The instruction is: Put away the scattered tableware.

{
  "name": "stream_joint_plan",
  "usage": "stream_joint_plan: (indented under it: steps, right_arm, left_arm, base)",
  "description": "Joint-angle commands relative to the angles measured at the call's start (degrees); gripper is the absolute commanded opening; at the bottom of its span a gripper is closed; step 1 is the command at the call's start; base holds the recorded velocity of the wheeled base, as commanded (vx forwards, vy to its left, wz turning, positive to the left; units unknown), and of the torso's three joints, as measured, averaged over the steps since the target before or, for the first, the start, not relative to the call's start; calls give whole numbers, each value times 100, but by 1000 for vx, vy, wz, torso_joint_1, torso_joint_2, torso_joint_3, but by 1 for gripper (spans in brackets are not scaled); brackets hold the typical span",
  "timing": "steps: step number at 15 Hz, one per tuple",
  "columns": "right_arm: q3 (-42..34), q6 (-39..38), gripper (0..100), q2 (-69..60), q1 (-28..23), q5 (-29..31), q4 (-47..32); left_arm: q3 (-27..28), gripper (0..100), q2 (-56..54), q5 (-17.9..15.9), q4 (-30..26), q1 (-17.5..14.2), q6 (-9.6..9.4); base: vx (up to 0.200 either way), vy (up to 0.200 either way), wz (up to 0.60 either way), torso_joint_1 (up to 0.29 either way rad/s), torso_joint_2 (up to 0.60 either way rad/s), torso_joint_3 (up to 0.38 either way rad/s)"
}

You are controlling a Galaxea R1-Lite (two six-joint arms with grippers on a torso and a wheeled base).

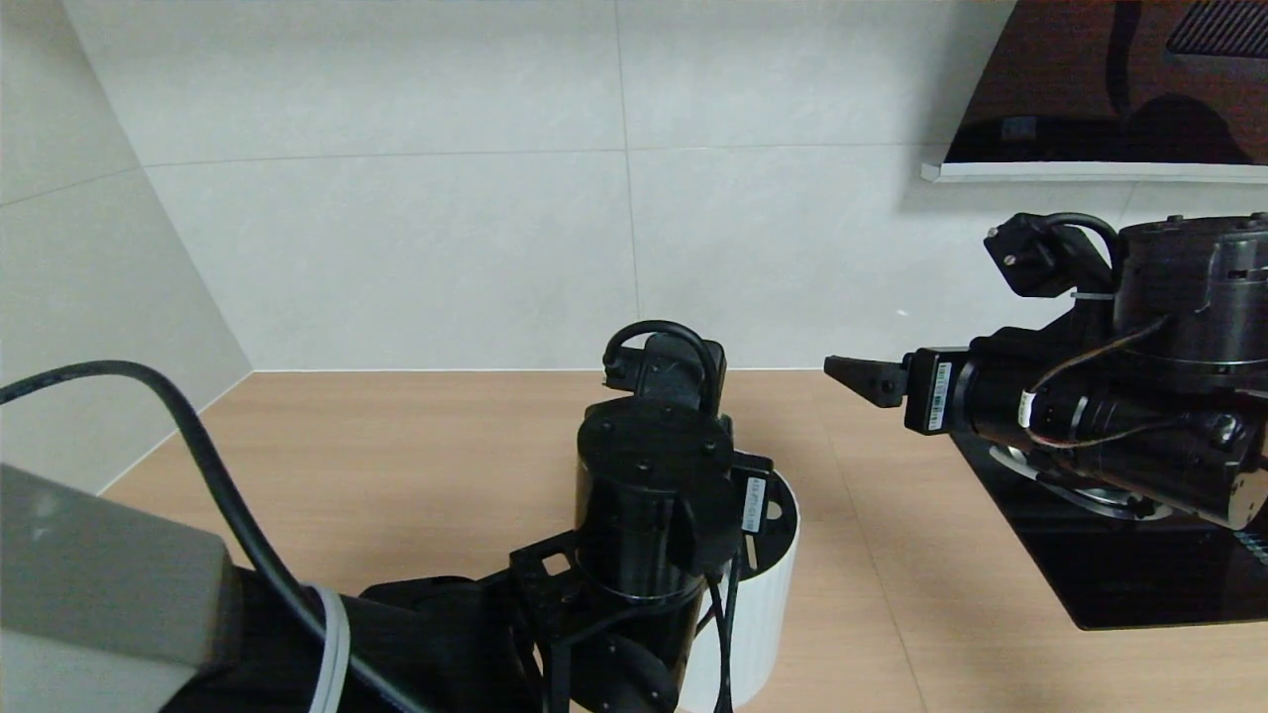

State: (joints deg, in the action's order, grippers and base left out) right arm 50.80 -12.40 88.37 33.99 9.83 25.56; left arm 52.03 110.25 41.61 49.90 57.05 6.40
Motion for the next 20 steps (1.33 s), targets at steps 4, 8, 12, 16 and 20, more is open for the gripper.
stream_joint_plan:
  steps: [4,8,12,16,20]
  right_arm:
    - [0,1,100,22,3,2,1]
    - [0,1,100,22,11,2,1]
    - [-9,1,100,22,11,2,1]
    - [-17,1,100,22,11,2,1]
    - [-35,1,100,22,11,2,1]
  left_arm:
    - [-70,0,58,-3,3,25,-7]
    - [-70,0,58,-3,3,25,2]
    - [-70,0,75,-3,3,25,2]
    - [-79,100,58,-3,3,25,-7]
    - [-79,100,40,-3,3,25,2]
  base:
    - [0,0,0,0,0,0]
    - [0,0,0,0,0,0]
    - [0,0,0,0,0,0]
    - [0,0,0,0,0,0]
    - [0,0,0,0,0,0]
